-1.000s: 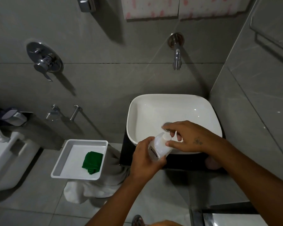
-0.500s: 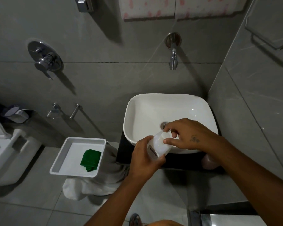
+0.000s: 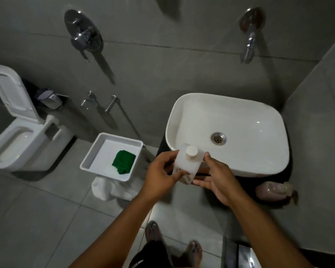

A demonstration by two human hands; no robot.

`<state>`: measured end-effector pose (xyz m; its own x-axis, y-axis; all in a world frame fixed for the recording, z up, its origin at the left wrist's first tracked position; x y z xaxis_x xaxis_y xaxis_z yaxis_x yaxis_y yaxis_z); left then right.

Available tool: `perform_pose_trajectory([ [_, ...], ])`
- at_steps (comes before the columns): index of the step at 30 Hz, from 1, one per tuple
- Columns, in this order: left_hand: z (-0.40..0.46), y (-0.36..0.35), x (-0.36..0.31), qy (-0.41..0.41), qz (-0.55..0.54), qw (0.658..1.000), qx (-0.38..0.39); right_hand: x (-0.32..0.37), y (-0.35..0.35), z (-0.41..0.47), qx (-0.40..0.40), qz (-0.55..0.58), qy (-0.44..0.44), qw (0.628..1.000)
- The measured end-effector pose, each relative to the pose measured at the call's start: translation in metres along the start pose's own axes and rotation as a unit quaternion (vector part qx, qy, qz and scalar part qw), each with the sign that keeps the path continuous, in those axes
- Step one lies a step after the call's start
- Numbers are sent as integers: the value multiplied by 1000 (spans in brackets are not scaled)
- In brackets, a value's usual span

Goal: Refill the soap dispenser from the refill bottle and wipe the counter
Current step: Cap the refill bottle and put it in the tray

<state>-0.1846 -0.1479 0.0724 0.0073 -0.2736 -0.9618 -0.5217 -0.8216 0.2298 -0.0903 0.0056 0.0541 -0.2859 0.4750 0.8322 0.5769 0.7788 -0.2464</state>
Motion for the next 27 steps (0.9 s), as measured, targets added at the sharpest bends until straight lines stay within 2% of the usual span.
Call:
perform_pose_trajectory([
  [3, 7, 47, 7, 18, -5, 1000, -15, -7, -48, 17, 38, 16, 2, 999],
  [7, 19, 126, 43, 64, 8, 995, -81, -36, -131, 56, 103, -1, -25, 994],
  [14, 62, 279, 154, 162, 18, 966, -199, -117, -302, 143, 140, -49, -115, 982],
  [17, 91, 330, 206, 200, 15, 952, -232, -152, -359, 185, 130, -76, -150, 977],
  [22, 138, 374, 265, 230, -15, 935, -269, -192, -411, 256, 120, -89, -170, 974],
  [27, 166, 388, 308, 243, -21, 931, -272, -221, -423, 295, 104, -88, -178, 975],
])
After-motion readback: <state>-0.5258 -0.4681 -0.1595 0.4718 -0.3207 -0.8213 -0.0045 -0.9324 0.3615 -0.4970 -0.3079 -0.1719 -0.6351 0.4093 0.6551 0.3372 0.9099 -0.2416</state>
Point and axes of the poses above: each hand's wrist, its own z-axis towards the middle knuckle, its own y-axis out of the back of the hand, x = y × z, the point moved 7 cm from there along z, towards the middle knuckle, and after that the axes turned 4 degrees about y, right-handed, at the moved point
